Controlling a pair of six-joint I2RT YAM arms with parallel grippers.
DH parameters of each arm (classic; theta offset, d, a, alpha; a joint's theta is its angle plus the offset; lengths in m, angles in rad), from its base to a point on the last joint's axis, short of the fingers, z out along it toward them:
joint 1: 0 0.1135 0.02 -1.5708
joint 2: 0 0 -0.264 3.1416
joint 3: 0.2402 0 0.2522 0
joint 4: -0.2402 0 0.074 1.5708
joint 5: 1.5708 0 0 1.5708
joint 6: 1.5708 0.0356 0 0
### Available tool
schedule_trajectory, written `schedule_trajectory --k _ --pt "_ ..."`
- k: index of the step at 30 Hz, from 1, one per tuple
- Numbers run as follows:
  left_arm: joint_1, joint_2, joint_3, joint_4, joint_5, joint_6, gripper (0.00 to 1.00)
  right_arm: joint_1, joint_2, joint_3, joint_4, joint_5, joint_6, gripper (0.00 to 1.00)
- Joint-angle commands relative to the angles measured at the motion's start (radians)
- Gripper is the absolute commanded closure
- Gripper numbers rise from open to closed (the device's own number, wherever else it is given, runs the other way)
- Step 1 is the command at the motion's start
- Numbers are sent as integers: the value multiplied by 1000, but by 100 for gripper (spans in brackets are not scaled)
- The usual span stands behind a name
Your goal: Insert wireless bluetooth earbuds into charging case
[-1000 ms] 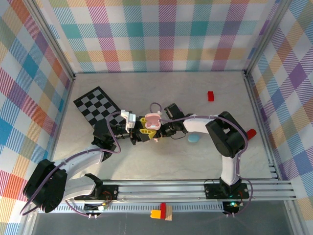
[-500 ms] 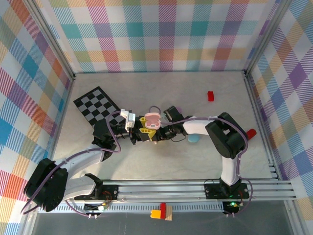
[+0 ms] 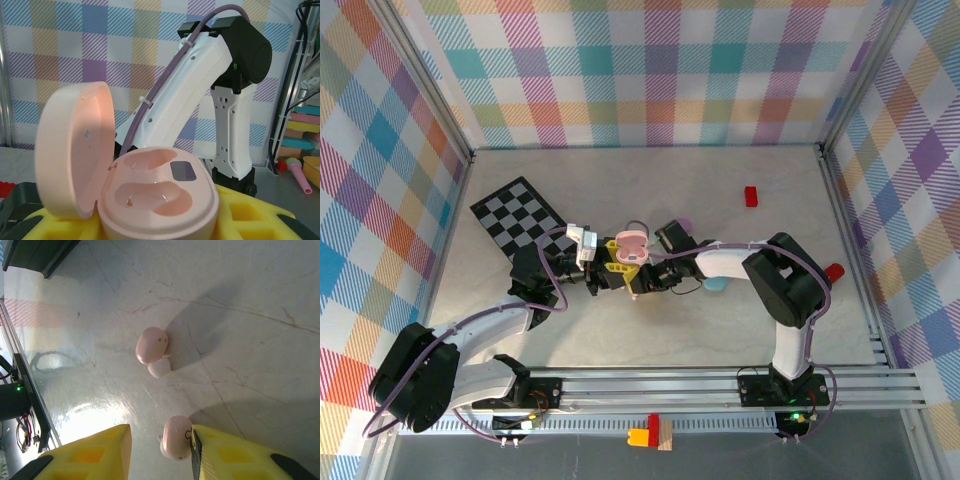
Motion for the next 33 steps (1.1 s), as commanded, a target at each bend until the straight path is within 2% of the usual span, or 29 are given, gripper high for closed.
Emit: schedule_trajectory --k 1,6,14,21,33 --pt "10 3 -8 63 29 -3 62 17 -4 -7 18 -24 16 64" --pt "11 6 -8 68 29 -4 62 27 4 -4 8 11 47 65" --pt "11 7 -11 81 31 -7 62 58 40 62 -178 126 63 67" --pt "14 8 -10 87 34 -12 62 80 53 106 -256 164 46 68" --pt "17 16 -10 109 36 -21 62 97 54 173 -384 321 26 82"
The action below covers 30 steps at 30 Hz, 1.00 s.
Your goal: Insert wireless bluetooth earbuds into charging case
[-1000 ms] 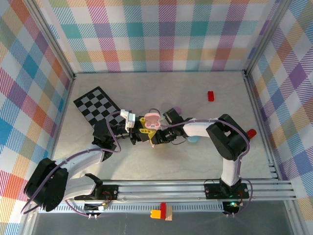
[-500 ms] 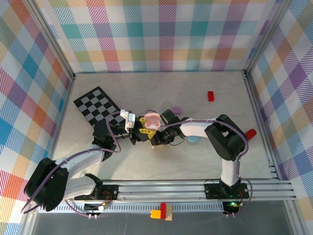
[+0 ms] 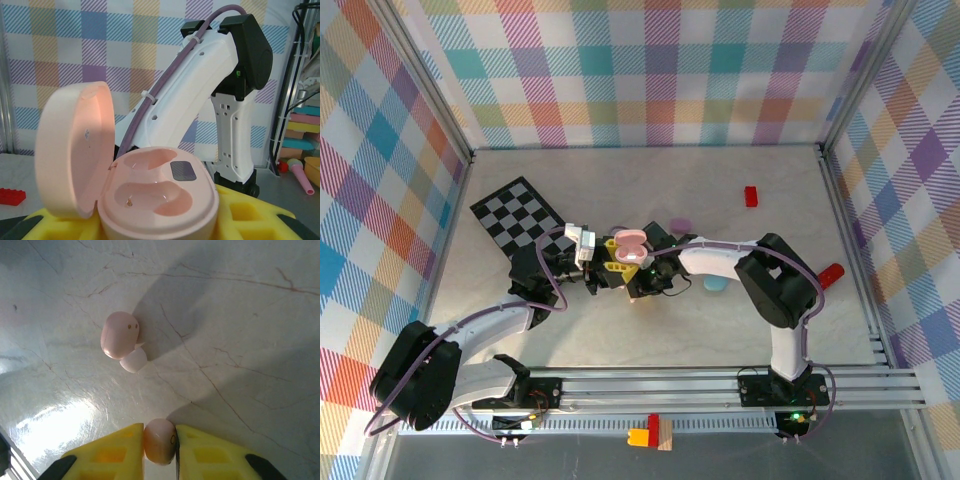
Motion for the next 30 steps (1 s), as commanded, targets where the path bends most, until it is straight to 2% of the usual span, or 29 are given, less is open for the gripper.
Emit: schedule_trajectory --k 1,6,15,19,22,25,28,30 --pt "11 6 -11 66 28 -12 62 7 3 6 -86 99 -12 83" --pt "12 14 -10 76 27 -14 62 -20 -68 -31 -84 189 4 83" --pt "14 45 -9 122 26 -35 62 -180 -275 -168 -58 251 24 84" --pt "15 53 -8 95 23 -6 62 -230 -412 -197 -84 313 -26 84" --pt "23 41 4 -20 12 93 62 -231 -524 -188 -113 377 -117 83" --pt "25 12 40 -224 -3 255 61 -231 -630 -183 -120 413 -196 84" --pt "25 -14 86 -422 -27 405 61 -229 -723 -171 -116 408 -258 83" --pt "25 -18 107 -488 -37 463 61 -217 -766 -145 -129 409 -296 83"
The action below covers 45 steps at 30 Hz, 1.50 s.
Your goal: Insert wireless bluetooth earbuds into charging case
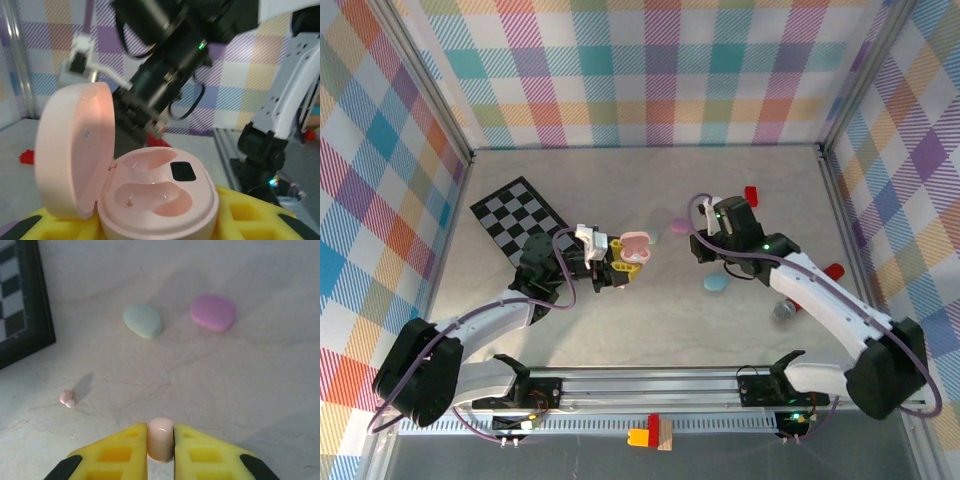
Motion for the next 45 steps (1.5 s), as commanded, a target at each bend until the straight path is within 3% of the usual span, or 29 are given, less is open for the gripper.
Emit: schedule_trajectory --k 1,11,18,32,38,45 --pt "7 -31 67 -183 -15 195 61 25 -62 57 -40 31 -122 83" --pt "7 7 94 -181 -9 203 61 243 -38 244 -112 169 -305 83" --pt "10 25 94 -170 -12 191 61 318 26 314 -121 107 -400 83" --pt "19 47 91 -128 -9 161 61 352 49 335 -155 83 -419 83" --pt "25 55 90 -83 12 130 61 349 47 332 -145 192 -361 84" --pt "27 54 90 -79 21 124 60 349 79 367 -118 144 -304 84"
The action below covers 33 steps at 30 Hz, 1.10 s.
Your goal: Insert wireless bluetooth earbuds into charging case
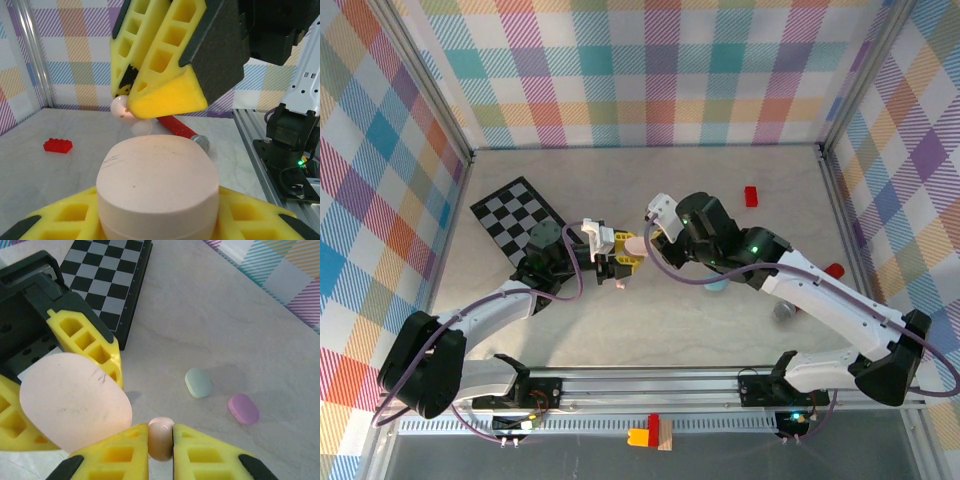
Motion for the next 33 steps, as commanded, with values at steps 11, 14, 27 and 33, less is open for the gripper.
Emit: schedule_trajectory --k 11,14,27,33 --pt "19 14 8 134 31 -79 60 -16 -53 -34 -27 5 37 84" --pt "22 13 6 148 29 -90 60 -16 -56 -53 -45 -10 40 84" --pt "33 25 -1 152 11 -68 60 -17 -46 -64 27 -260 36 85" --pt "33 19 0 122 45 -51 60 -21 -16 -23 43 -206 36 85"
